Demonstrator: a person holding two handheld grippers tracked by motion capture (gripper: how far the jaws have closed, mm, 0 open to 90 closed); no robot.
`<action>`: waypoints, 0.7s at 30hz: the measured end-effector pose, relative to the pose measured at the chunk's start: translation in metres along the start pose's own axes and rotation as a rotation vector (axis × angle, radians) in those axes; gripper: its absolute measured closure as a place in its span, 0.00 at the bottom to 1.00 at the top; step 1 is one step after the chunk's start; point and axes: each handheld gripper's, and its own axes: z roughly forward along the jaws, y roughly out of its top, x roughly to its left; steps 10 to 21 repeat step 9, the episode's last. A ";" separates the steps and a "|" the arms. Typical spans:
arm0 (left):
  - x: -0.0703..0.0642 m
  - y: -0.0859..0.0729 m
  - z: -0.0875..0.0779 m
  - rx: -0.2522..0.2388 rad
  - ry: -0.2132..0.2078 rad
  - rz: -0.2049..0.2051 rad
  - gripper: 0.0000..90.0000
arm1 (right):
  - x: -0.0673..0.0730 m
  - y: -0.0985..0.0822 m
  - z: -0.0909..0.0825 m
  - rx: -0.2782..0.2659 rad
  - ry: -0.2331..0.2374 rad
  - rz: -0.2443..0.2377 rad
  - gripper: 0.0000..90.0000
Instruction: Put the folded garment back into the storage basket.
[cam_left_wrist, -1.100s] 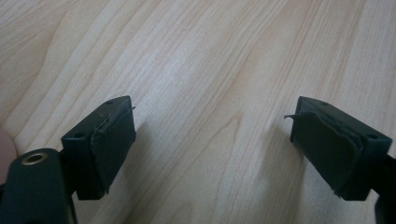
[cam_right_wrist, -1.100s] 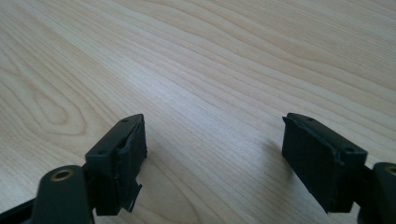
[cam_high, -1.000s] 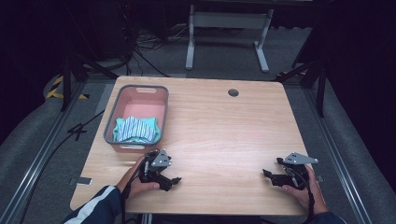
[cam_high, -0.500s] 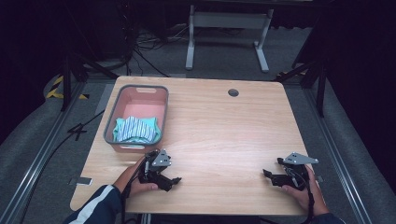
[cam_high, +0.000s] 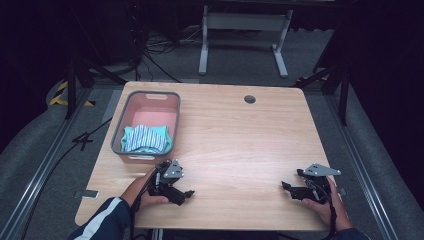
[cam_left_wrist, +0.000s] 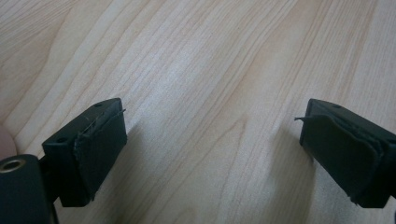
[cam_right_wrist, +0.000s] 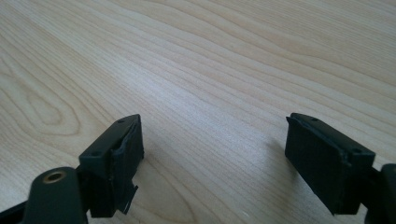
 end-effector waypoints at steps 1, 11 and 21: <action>0.000 0.000 0.000 -0.001 0.001 -0.003 0.08 | 0.000 0.000 0.000 0.000 0.000 0.000 0.22; 0.000 0.001 0.001 0.010 0.015 -0.018 0.04 | 0.000 0.000 0.000 0.000 0.001 -0.001 0.22; 0.000 0.001 0.001 0.010 0.015 -0.018 0.04 | 0.000 0.000 0.000 0.000 0.001 -0.001 0.22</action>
